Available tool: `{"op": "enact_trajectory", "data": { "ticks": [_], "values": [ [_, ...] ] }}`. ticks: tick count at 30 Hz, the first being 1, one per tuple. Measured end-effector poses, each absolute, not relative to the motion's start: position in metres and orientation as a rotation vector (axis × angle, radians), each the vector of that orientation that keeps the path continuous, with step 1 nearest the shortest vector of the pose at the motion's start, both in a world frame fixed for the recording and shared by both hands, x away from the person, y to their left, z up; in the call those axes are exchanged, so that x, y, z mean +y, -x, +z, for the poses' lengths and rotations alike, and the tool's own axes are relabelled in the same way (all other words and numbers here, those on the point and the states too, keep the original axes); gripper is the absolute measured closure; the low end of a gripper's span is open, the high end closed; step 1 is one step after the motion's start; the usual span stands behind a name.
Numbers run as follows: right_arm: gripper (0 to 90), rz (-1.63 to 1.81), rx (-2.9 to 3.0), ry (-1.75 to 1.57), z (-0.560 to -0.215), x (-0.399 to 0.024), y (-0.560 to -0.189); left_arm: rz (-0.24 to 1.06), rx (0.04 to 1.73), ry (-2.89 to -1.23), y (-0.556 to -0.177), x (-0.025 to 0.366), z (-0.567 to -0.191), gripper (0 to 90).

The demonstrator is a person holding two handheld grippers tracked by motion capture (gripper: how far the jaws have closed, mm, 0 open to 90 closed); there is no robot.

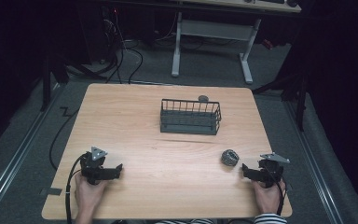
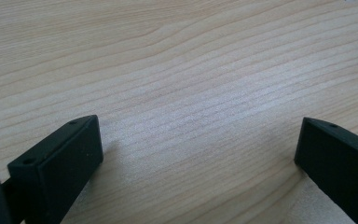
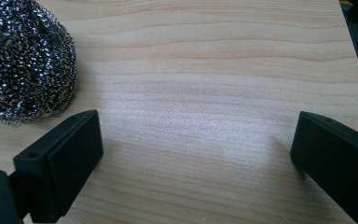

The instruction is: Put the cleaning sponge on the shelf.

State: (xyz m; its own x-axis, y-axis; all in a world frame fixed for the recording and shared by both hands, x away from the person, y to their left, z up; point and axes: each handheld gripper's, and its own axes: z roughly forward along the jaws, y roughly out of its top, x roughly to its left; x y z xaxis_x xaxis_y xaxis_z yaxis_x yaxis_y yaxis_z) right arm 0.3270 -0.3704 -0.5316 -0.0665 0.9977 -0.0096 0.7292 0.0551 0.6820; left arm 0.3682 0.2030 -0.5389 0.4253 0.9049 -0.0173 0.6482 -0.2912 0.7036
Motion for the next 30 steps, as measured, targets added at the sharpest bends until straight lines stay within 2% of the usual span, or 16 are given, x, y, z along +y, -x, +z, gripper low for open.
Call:
{"op": "enact_trajectory", "data": {
  "ticks": [4, 10, 13, 15, 16, 21, 24, 30],
  "values": [
    [2.4, 0.721, 1.853, -1.720, -0.532, -0.371, -0.327, 0.517, 1.307, -2.042, -0.368, 0.203, -0.539, 1.1],
    [9.6, 0.722, 1.832, -1.732, -0.530, -0.372, -0.325, 0.515, 1.296, -2.045, -0.369, 0.204, -0.539, 1.5],
    [29.9, 0.721, 1.813, -1.740, -0.526, -0.375, -0.324, 0.529, 1.294, -2.019, -0.369, 0.204, -0.538, 9.7],
    [35.7, 0.736, 1.807, -1.740, -0.525, -0.375, -0.325, 0.529, 1.297, -2.012, -0.370, 0.203, -0.537, 13.4],
    [35.7, 0.736, 1.807, -1.740, -0.525, -0.375, -0.325, 0.529, 1.297, -2.012, -0.370, 0.203, -0.537, 13.8],
    [47.2, 0.812, 1.766, -1.686, -0.525, -0.370, -0.321, 0.512, 1.260, -1.990, -0.372, 0.197, -0.530, 15.6],
    [49.0, 0.860, 1.773, -1.673, -0.522, -0.369, -0.321, 0.488, 1.236, -1.984, -0.376, 0.191, -0.524, 16.5],
    [46.7, 0.986, 1.803, -1.661, -0.505, -0.366, -0.327, 0.440, 1.202, -1.970, -0.386, 0.179, -0.512, 16.7]
  ]
}}
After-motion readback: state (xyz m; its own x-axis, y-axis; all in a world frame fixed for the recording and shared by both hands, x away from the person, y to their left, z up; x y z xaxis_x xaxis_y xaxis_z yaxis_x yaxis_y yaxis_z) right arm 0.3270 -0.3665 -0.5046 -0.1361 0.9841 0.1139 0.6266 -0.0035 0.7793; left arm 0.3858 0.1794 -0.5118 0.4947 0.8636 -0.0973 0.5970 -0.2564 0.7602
